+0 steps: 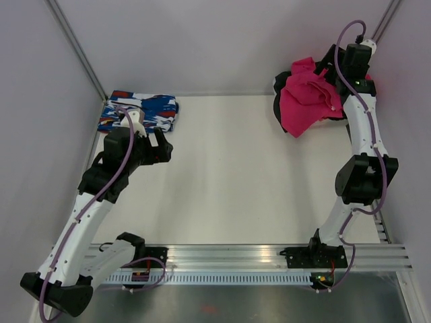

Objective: Fold and stack the trousers
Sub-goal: Grab the trousers from the pile

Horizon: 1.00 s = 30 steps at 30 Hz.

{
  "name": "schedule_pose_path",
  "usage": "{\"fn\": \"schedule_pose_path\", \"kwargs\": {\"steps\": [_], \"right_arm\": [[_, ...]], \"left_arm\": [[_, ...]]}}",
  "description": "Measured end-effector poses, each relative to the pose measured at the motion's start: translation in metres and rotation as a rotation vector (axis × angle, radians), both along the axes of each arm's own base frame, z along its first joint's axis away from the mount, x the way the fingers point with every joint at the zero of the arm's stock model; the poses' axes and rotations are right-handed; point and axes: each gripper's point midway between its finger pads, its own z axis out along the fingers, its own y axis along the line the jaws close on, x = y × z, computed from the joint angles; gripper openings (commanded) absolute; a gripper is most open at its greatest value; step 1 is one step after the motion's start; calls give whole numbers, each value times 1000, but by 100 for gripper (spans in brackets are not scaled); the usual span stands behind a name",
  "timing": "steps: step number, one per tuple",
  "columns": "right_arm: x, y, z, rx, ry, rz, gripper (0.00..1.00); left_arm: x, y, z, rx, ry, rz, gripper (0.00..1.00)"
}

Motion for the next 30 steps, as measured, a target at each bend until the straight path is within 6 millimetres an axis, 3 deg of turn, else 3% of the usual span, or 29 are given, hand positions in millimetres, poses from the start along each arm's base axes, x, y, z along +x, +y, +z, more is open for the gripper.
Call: {"fn": "schedule_pose_path", "kwargs": {"steps": [5,10,13,15,19,20,24,30], "right_arm": [[-1,0,-28,-9,63,10,98],[-8,3,-70,-22,169,45,98],[-6,3,-80,-22,189,51,91],[-3,3,-87,-23,199,58,73],[9,3,-104,-33,222,81,0],[11,4,-107,-34,223,87,0],[14,7,-97,-35,218,118,0],[11,33,-40,-7,96,272,0]], "left_arm": [[6,-5,-5,-1,15,-15,100],[11,-11,-14,4,44,-38,100],[13,-13,-19,8,63,-51,100],[14,-16,-22,6,73,-63,100],[18,-22,-21,-4,65,-90,100],[20,-24,-21,-5,63,-99,100],[27,-34,-19,-8,73,-141,100],[40,-41,-8,-17,72,-154,100]]}}
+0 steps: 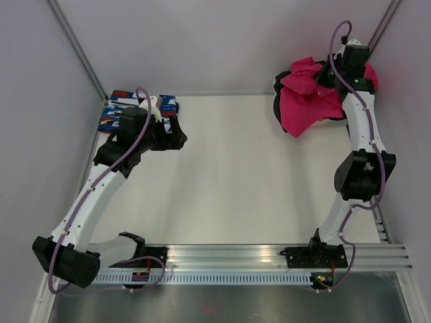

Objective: Fold and stack the trousers
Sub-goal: Grab the trousers from the pile, then move the trousers to the center of the board

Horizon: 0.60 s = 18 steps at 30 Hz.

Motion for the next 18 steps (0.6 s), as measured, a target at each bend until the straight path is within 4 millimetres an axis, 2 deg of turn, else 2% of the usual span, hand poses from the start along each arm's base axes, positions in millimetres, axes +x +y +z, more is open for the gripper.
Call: {"fn": "schedule_pose_path", "kwargs": {"steps": [2,4,5,7,8,9,11,12,14,16,18], "right_arm": [[-8,18,31,4,-60,59,0],[-17,46,68,-12,-133,133,0],[-25,68,89,-27,-177,184,0],[-51,137,131,-63,-270,327,0],[-71,180,148,-67,-313,420,0],[-96,224,163,-61,-349,518,0],[-161,306,188,-24,-420,741,0],[-197,337,200,8,-452,850,0],[-251,361,213,74,-486,984,0],[-289,358,222,139,-503,1047,0],[-314,356,220,199,-498,1081,0]], "left_arm": [[3,-2,3,-11,2,1,100],[5,-4,3,-23,13,5,100],[6,-5,3,-28,17,8,100],[9,-6,3,-40,28,21,100],[11,-6,5,-45,29,32,100],[13,-4,7,-51,27,50,100],[16,5,14,-60,23,105,100],[18,13,18,-68,23,144,100],[19,38,28,-85,17,239,100],[14,68,40,-99,-3,342,100],[2,96,51,-104,-32,434,100]]}}
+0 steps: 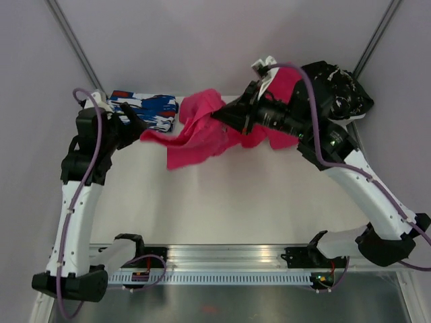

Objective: Fold and stack the trousers
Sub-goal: Move the trousers to the center of the board, then flatten the trousers out

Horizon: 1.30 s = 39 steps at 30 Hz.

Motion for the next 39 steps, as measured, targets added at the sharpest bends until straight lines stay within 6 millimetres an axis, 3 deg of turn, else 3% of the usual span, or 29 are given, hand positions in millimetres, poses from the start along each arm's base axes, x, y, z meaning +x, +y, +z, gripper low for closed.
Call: {"fn": "schedule_pose_path", "kwargs": {"steps": [2,4,6,8,9,11,13,16,18,20,22,24,25,26,27,29,31,35,39], "right_arm": [[-21,14,-19,2,37,62,0],[-51,49,-61,-49,106,168,0],[-72,82,-124,-151,207,242,0],[-86,105,-206,-289,333,274,0],[-91,109,-245,-359,397,277,0],[-98,105,-302,-463,492,260,0],[-99,92,-334,-537,542,223,0],[-86,78,-332,-562,507,119,0],[-76,60,-318,-563,473,30,0],[-57,25,-293,-541,454,-119,0],[-24,-33,-266,-490,473,-367,0],[6,-115,-243,-414,516,-698,0],[11,-159,-233,-381,524,-866,0],[7,-197,-224,-352,524,-1009,0],[-4,-222,-217,-324,521,-1095,0],[-32,-258,-208,-271,519,-1189,0],[-56,-283,-203,-195,508,-1236,0],[-84,-305,-217,-115,521,-1253,0],[-92,-306,-238,-141,555,-1242,0]], "left_arm": [[-19,13,15,1,-44,47,100],[-36,15,25,-1,-82,50,100],[-50,18,26,0,-104,59,100],[-62,20,19,4,-96,68,100],[-65,21,11,5,-76,69,100],[-66,20,-11,9,-14,68,100],[-66,19,-33,11,50,60,100],[-67,10,-64,-5,143,19,100],[-70,1,-77,-31,175,-27,99],[-69,-11,-85,-66,181,-84,98],[-65,-26,-92,-112,193,-149,93],[-56,-40,-101,-140,222,-195,93],[-52,-55,-107,-134,240,-237,94],[-47,-71,-114,-128,258,-280,95],[-45,-89,-124,-115,287,-328,95],[-42,-119,-144,-98,346,-404,95],[-34,-138,-159,-89,388,-434,95],[10,-156,-184,-77,420,-402,95],[58,-180,-197,-69,387,-383,95]]}}
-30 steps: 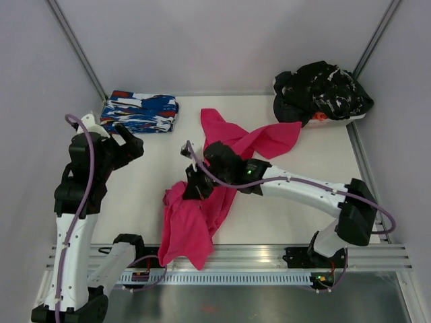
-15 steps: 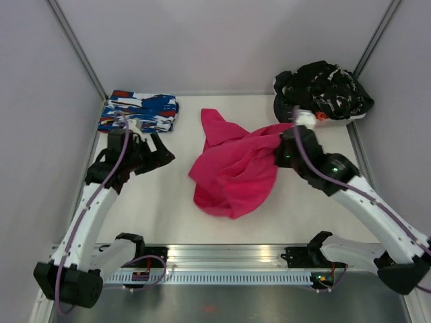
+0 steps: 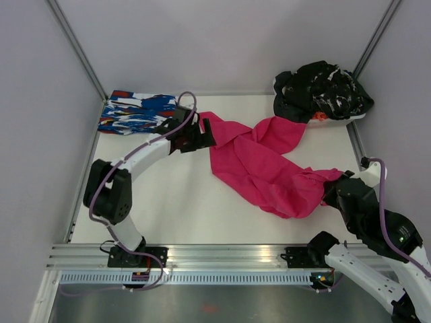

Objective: Fold and stack the trousers
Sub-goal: Flatten the trousers out

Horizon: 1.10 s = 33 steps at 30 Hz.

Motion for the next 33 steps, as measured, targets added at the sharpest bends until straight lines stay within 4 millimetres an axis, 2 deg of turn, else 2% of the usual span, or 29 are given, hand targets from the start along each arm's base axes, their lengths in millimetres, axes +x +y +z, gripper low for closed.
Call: {"fn": "schedule_pose_path", "kwargs": {"steps": [4,8,13,18,22,24,25,27,28,29,33], "right_arm": [[1,1,-2,-8,11,3,0],[4,3,-4,-26,24,5,0],[4,1,-3,-33,22,0,0],[5,0,-2,-37,17,-7,0],[10,3,-1,-40,13,-5,0],[13,5,-2,-47,21,-5,0],[14,7,-3,-52,25,-4,0],[17,8,-6,-62,34,-2,0],[18,9,-7,-66,38,-2,0],[19,9,-7,-68,41,-2,0],[21,9,-8,-72,43,-13,0]], "left_arm": [[38,-41,-13,2,-34,-2,92],[48,-62,-43,41,-2,28,90],[36,-48,-87,165,83,102,87],[31,-39,-97,211,110,142,77],[26,-45,-102,226,107,144,62],[25,-50,-103,226,102,141,49],[25,-51,-104,229,101,143,39],[27,-52,-105,228,98,150,26],[27,-52,-106,227,99,152,6],[28,-52,-106,221,100,159,2],[28,-52,-106,221,99,164,2]]}}
